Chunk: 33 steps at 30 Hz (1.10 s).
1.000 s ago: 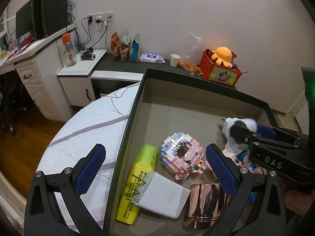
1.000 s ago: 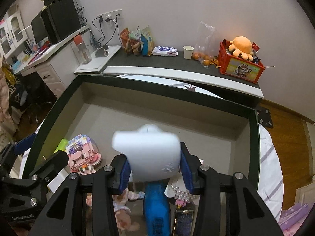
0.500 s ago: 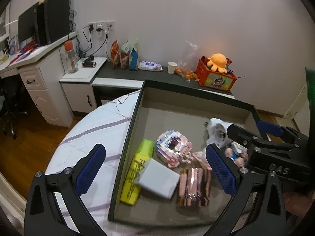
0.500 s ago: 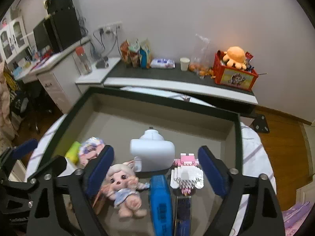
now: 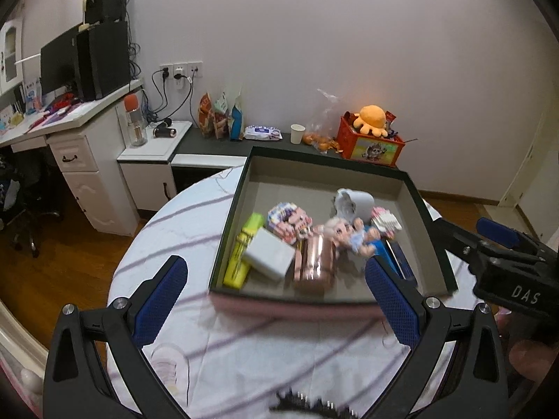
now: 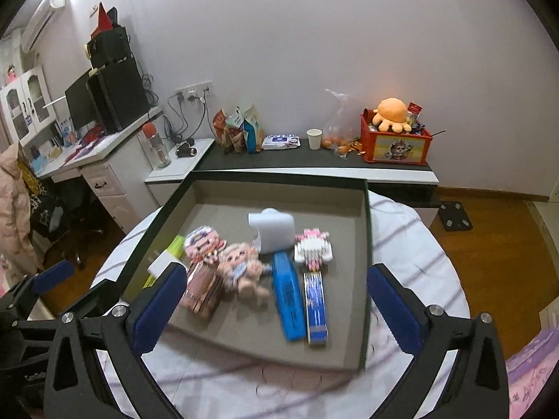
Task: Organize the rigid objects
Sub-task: 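Withdraw the right tool while moving the left tool to the black hair clip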
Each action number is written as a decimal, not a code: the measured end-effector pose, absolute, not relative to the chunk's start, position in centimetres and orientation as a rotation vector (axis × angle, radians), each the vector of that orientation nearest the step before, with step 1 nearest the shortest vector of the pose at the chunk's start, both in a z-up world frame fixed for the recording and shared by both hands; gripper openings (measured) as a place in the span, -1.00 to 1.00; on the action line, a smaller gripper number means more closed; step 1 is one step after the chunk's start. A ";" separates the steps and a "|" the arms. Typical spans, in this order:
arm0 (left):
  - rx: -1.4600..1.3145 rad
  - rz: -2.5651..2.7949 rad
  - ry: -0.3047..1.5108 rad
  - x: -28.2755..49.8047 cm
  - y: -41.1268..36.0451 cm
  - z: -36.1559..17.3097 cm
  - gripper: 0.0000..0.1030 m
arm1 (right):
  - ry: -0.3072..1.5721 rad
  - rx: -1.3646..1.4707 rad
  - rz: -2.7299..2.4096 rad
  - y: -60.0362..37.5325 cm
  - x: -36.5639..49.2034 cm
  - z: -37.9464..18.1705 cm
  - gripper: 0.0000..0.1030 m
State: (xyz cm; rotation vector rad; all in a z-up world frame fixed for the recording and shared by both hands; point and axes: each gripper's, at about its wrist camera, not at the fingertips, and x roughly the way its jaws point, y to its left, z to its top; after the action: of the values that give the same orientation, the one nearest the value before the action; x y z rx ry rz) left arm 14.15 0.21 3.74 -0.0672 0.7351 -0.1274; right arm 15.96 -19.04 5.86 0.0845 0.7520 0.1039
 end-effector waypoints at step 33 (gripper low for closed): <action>-0.008 -0.207 0.955 6.5 -2.3 -7.4 0.99 | 0.814 0.235 0.015 -24.4 3.7 1.6 1.00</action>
State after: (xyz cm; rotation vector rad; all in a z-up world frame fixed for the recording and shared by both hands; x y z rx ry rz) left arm 6.46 -2.35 -7.36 -0.0078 0.9555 -0.2067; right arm 3.73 -24.37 1.61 0.2352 0.8144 0.0148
